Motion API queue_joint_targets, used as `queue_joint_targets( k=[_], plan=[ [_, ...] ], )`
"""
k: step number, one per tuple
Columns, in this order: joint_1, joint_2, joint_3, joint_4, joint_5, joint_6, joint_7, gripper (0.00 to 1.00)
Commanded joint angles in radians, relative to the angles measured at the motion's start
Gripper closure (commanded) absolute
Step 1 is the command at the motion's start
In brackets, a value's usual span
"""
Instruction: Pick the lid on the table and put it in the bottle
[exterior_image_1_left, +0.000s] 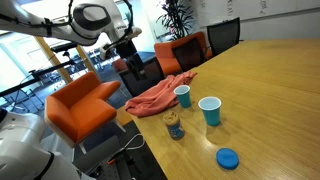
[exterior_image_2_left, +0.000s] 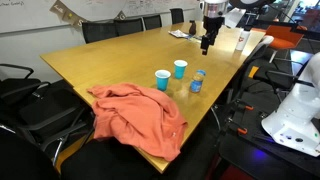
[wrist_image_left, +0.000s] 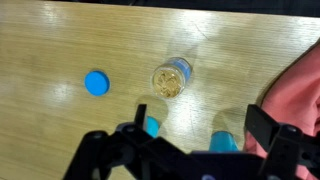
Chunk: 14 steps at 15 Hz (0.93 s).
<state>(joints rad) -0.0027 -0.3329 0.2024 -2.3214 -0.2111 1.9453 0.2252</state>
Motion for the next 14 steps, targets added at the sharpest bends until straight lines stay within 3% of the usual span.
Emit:
queue_joint_targets(
  k=[1,10,14],
  plan=[
    [0.024,0.002,-0.021,0.002,-0.007,-0.004,0.006,0.00],
    [0.024,0.002,-0.021,0.002,-0.007,-0.004,0.006,0.00],
    [-0.006,0.018,-0.042,-0.027,-0.069,0.133,0.061,0.00]
  ],
)
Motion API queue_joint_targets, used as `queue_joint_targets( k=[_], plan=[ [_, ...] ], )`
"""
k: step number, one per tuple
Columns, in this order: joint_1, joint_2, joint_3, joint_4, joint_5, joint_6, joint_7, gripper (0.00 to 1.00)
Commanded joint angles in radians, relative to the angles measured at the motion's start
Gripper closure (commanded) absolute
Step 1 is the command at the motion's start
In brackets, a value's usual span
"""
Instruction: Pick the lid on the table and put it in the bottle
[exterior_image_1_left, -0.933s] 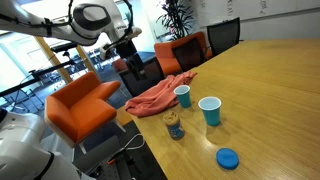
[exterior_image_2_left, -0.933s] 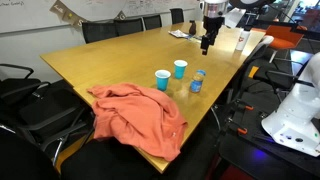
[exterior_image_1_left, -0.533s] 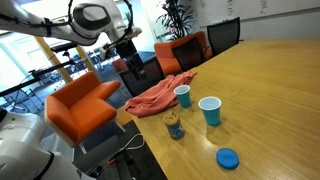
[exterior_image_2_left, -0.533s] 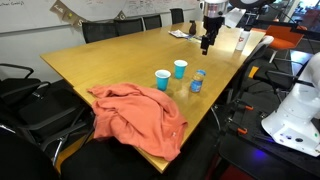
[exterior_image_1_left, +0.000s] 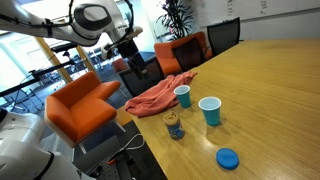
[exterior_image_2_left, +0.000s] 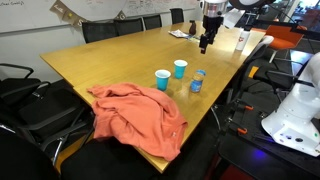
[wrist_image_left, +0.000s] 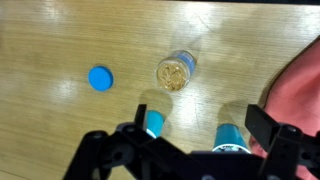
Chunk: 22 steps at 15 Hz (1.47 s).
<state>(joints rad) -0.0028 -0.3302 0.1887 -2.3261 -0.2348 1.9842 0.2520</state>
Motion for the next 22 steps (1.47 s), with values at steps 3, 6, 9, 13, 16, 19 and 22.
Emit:
queue_joint_targets(
  k=[3,6,9,13,16,19,22],
  plan=[
    [-0.033,0.065,-0.067,-0.040,-0.090,0.208,0.054,0.00],
    [-0.064,0.126,-0.119,-0.055,-0.102,0.314,0.054,0.00],
    [-0.100,0.207,-0.181,-0.061,-0.088,0.414,0.051,0.00],
    [-0.134,0.320,-0.265,-0.046,-0.051,0.516,0.018,0.00],
    [-0.156,0.383,-0.320,-0.040,-0.006,0.569,-0.014,0.00],
    [-0.177,0.445,-0.364,-0.031,0.043,0.627,-0.041,0.00],
    [-0.196,0.502,-0.392,-0.015,0.094,0.686,-0.086,0.00]
  ],
)
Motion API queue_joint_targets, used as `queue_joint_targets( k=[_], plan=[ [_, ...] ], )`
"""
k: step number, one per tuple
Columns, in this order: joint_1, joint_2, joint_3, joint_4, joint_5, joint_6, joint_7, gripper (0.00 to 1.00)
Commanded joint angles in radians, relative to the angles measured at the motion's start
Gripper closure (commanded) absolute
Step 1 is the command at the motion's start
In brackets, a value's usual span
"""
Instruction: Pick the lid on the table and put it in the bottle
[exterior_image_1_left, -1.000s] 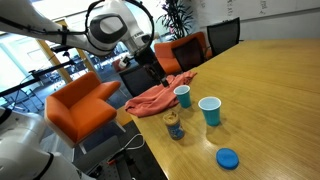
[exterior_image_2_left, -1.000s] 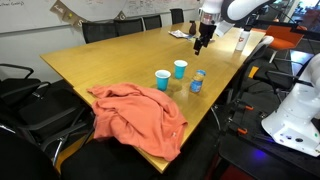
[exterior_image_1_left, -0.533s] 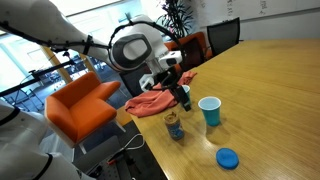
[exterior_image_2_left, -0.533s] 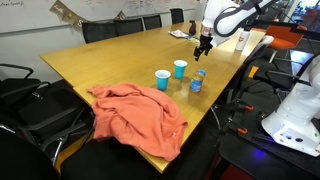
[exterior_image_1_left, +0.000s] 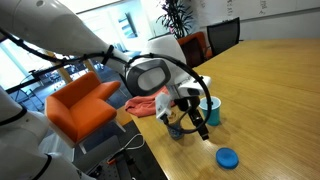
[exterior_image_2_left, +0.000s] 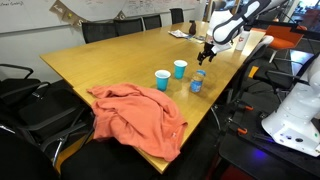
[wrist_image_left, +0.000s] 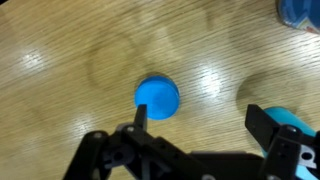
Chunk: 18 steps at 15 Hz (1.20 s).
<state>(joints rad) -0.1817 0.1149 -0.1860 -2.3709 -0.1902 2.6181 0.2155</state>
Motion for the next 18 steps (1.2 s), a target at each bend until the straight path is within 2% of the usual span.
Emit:
queue_joint_targets(
  k=[1,3,4,10,13,16,18],
  plan=[
    [-0.019,0.077,-0.029,0.036,0.037,0.074,-0.046,0.00],
    [-0.013,0.125,-0.057,0.058,0.002,0.096,-0.024,0.00],
    [-0.003,0.077,-0.052,0.024,0.021,0.071,-0.031,0.00],
    [-0.006,0.149,-0.060,0.072,0.035,0.080,-0.035,0.00],
    [-0.040,0.202,-0.020,0.099,0.148,0.115,-0.104,0.00],
    [-0.088,0.250,0.029,0.139,0.291,0.104,-0.212,0.00],
    [-0.108,0.283,0.039,0.169,0.341,0.095,-0.243,0.00]
  ],
)
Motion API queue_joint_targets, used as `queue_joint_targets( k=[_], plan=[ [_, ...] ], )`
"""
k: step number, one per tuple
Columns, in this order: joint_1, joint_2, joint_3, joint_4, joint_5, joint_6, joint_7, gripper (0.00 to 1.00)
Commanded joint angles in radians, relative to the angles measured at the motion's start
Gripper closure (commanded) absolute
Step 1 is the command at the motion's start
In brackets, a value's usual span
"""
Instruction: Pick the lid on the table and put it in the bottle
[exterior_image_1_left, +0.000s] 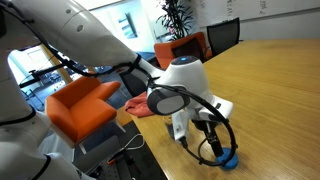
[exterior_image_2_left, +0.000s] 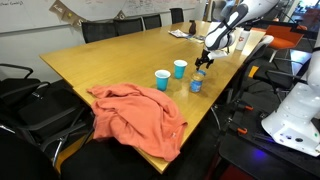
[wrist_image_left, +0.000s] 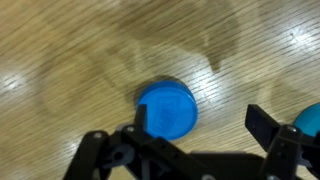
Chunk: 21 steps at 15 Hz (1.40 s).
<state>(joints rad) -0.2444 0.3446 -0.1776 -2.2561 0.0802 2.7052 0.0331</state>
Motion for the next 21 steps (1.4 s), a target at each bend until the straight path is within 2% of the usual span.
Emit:
queue_joint_targets(
  k=[1,11,21],
  plan=[
    [-0.055,0.068,0.033,0.068,0.086,0.004,-0.069,0.00],
    [-0.092,0.151,0.052,0.153,0.107,-0.012,-0.069,0.00],
    [-0.078,0.182,0.035,0.173,0.087,-0.029,-0.042,0.00]
  ],
)
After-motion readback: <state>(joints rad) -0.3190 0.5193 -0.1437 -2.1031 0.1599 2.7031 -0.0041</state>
